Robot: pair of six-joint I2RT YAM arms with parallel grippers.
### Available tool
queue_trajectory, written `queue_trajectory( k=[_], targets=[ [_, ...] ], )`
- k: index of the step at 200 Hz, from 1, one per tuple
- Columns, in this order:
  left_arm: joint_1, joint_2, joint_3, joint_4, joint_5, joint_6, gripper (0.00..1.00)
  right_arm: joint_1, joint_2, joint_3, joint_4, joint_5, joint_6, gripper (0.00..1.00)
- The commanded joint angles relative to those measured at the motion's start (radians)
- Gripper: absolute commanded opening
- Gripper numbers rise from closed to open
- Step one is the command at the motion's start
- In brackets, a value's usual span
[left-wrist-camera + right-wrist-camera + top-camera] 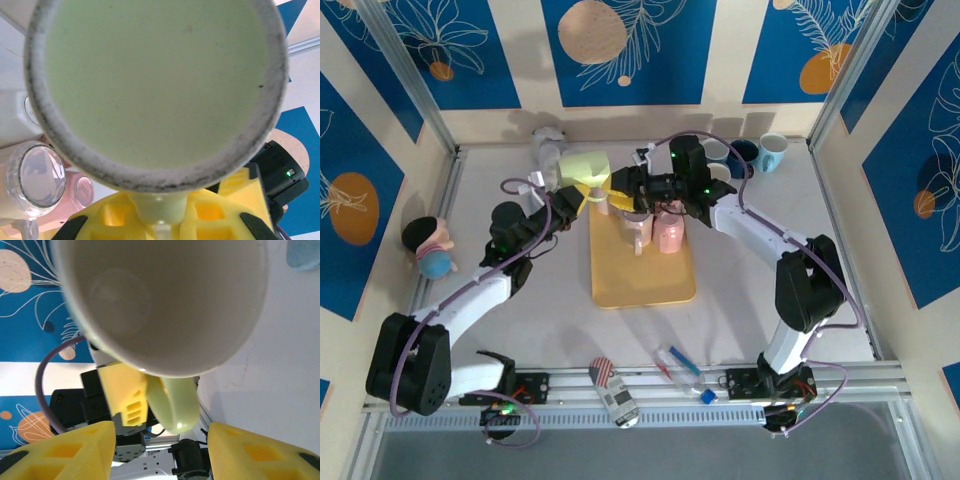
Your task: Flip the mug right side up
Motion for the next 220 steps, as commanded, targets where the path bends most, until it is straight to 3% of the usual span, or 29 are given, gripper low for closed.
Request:
queue_trajectory(
  k=[1, 94, 128, 193, 220],
  targets=[
    [0.006, -0.042, 0.002, 0.149, -0.029, 0.023, 0.0, 0.011, 0.017, 0.05, -0.046, -0.01, -0.038, 0.52],
    [0.006, 0.01, -0.033, 0.311, -0.043, -0.064, 0.0, 0.055, 0.096, 0.037, 0.202, 0.015, 0.114, 0.44],
    [0.006, 0.01, -0.046, 0.323, -0.042, -0.084, 0.0, 0.07, 0.107, 0.019, 0.302, 0.063, 0.182, 0.34],
    [0.004, 0.006, -0.075, 0.327, -0.057, -0.08, 0.0, 0.073, 0.099, -0.006, 0.319, 0.123, 0.207, 0.0],
    [0.004, 0.006, -0.077, 0.356, -0.053, -0.037, 0.0, 0.068, 0.091, 0.012, 0.252, 0.144, 0.186, 0.0]
  ],
)
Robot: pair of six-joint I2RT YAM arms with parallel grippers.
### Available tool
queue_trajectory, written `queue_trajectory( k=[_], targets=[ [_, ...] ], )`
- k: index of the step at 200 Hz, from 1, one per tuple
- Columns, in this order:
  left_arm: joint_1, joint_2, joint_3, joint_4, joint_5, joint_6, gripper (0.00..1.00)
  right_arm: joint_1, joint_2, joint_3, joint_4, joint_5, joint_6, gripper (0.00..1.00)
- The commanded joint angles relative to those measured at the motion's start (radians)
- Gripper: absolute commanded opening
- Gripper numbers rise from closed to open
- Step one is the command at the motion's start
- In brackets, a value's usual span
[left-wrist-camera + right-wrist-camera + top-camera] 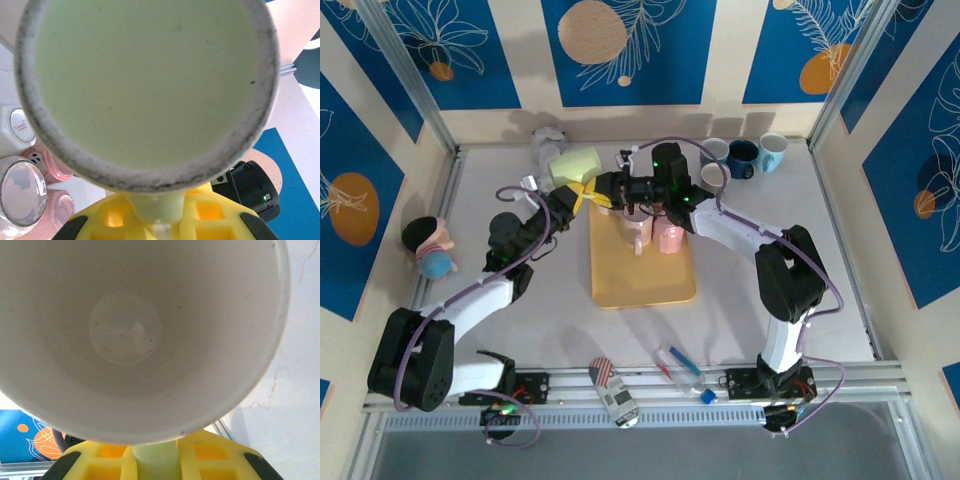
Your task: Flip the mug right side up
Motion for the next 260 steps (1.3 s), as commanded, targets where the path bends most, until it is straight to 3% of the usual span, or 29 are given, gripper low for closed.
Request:
queue_trajectory(
  k=[1, 14, 29, 38, 64, 124, 174, 208, 260],
  targets=[
    [0.004, -0.016, 0.002, 0.146, 0.013, 0.075, 0.0, 0.001, -0.009, 0.011, -0.03, 0.059, -0.008, 0.0],
    [0.005, -0.024, -0.003, 0.138, 0.014, 0.102, 0.11, 0.004, -0.019, 0.027, -0.066, 0.07, -0.047, 0.0],
    [0.004, -0.041, 0.003, 0.071, 0.013, 0.126, 0.38, 0.011, -0.03, 0.041, -0.095, 0.082, -0.088, 0.0],
    [0.004, -0.055, 0.004, 0.032, 0.008, 0.149, 0.49, 0.016, -0.035, 0.043, -0.103, 0.09, -0.102, 0.0],
    [0.005, -0.136, 0.002, -0.093, -0.016, 0.239, 0.68, 0.021, -0.049, 0.045, -0.107, 0.103, -0.138, 0.0],
    [0.015, -0.337, 0.072, -0.549, 0.026, 0.498, 0.96, 0.008, -0.079, 0.079, -0.153, 0.096, -0.217, 0.0],
    [0.051, -0.432, 0.165, -0.887, 0.09, 0.702, 1.0, -0.011, -0.134, 0.092, -0.269, 0.102, -0.319, 0.0],
    [0.058, -0.485, 0.173, -0.959, 0.101, 0.838, 1.0, -0.024, -0.173, 0.103, -0.365, 0.063, -0.476, 0.0],
    [0.058, -0.473, 0.237, -1.133, 0.093, 1.09, 1.0, -0.054, -0.247, 0.143, -0.639, 0.134, -0.722, 0.0]
  ],
)
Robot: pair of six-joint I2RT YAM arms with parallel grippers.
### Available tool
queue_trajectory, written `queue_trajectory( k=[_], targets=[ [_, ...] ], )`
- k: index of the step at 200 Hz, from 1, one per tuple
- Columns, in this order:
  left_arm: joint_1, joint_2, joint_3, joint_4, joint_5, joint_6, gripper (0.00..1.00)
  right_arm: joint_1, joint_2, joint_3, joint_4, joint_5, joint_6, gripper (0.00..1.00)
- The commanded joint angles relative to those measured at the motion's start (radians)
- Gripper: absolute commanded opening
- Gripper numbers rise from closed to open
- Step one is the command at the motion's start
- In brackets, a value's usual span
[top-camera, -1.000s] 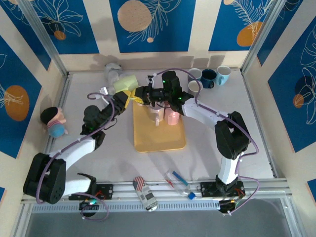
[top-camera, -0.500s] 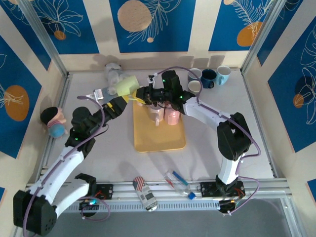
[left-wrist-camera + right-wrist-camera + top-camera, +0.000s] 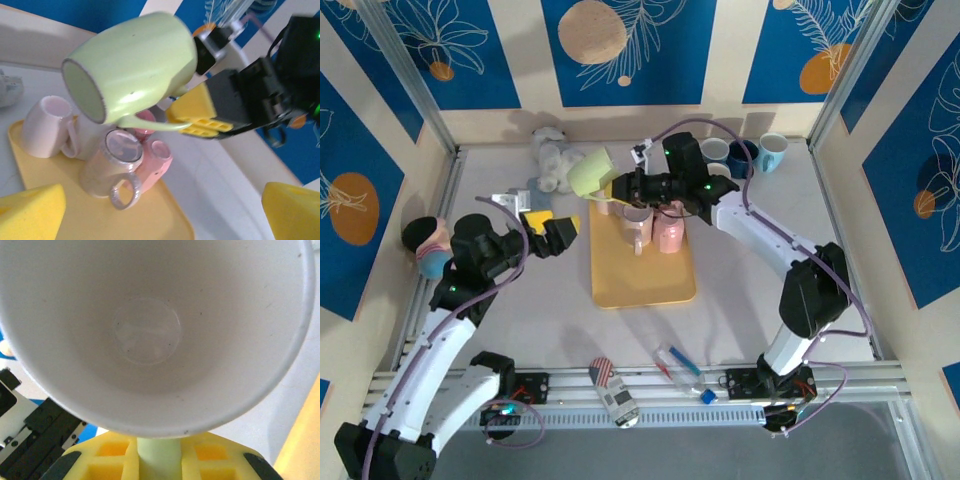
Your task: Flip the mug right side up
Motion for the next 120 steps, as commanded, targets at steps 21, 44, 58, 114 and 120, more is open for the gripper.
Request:
queue_trajectory(
  k=[21, 44, 58, 114, 120],
  targets=[
    [0.012, 0.012, 0.042, -0.092, -0.001, 0.173, 1.0, -0.04, -0.121, 0.047, -0.161, 0.042, -0.225, 0.0],
    [0.012, 0.017, 0.024, -0.046, 0.021, 0.164, 1.0, -0.066, -0.152, 0.045, -0.264, 0.092, -0.269, 0.0],
    [0.012, 0.015, 0.007, -0.014, 0.021, 0.151, 0.98, -0.082, -0.17, 0.039, -0.318, 0.133, -0.282, 0.0],
    [0.012, 0.007, -0.022, 0.017, 0.044, 0.17, 0.97, -0.166, -0.291, -0.033, -0.414, 0.226, -0.329, 0.0],
    [0.012, 0.009, -0.022, 0.013, 0.048, 0.171, 0.97, -0.179, -0.307, -0.041, -0.432, 0.242, -0.341, 0.0]
  ],
)
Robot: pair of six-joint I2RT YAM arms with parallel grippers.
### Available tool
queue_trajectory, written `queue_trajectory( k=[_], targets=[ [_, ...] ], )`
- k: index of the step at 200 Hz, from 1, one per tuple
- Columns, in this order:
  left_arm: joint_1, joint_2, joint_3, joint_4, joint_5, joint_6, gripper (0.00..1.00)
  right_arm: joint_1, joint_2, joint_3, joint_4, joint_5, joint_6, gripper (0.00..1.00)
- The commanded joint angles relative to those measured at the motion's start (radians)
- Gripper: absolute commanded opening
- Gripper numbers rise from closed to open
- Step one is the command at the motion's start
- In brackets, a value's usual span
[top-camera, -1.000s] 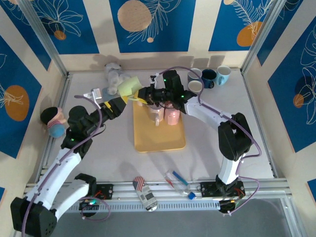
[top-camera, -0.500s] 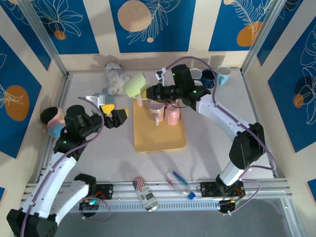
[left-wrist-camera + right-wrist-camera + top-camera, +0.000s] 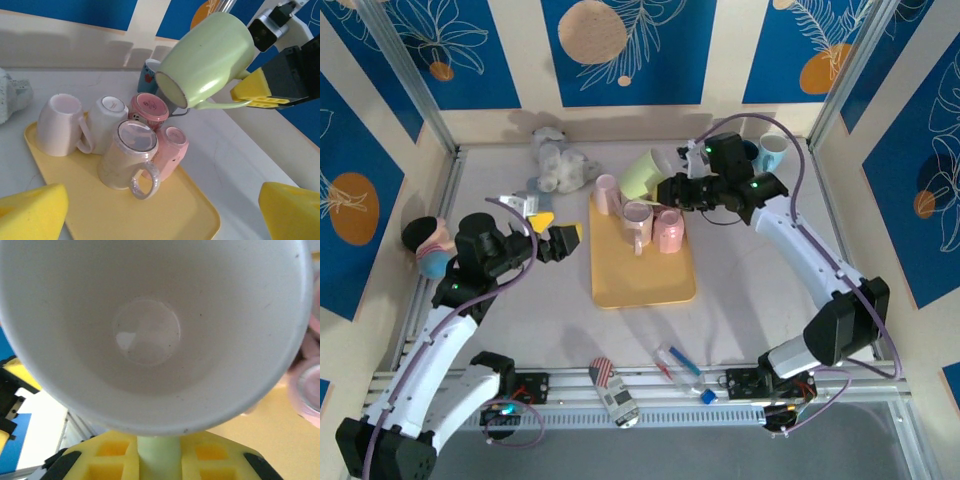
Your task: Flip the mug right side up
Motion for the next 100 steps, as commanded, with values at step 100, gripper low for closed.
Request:
queue_trajectory(
  k=[100],
  targets=[
    [0.012, 0.09, -0.041, 0.173, 0.172, -0.019, 0.92, -0.268, -0.328, -0.245, -0.079, 0.382, -0.204, 0.0]
  ],
)
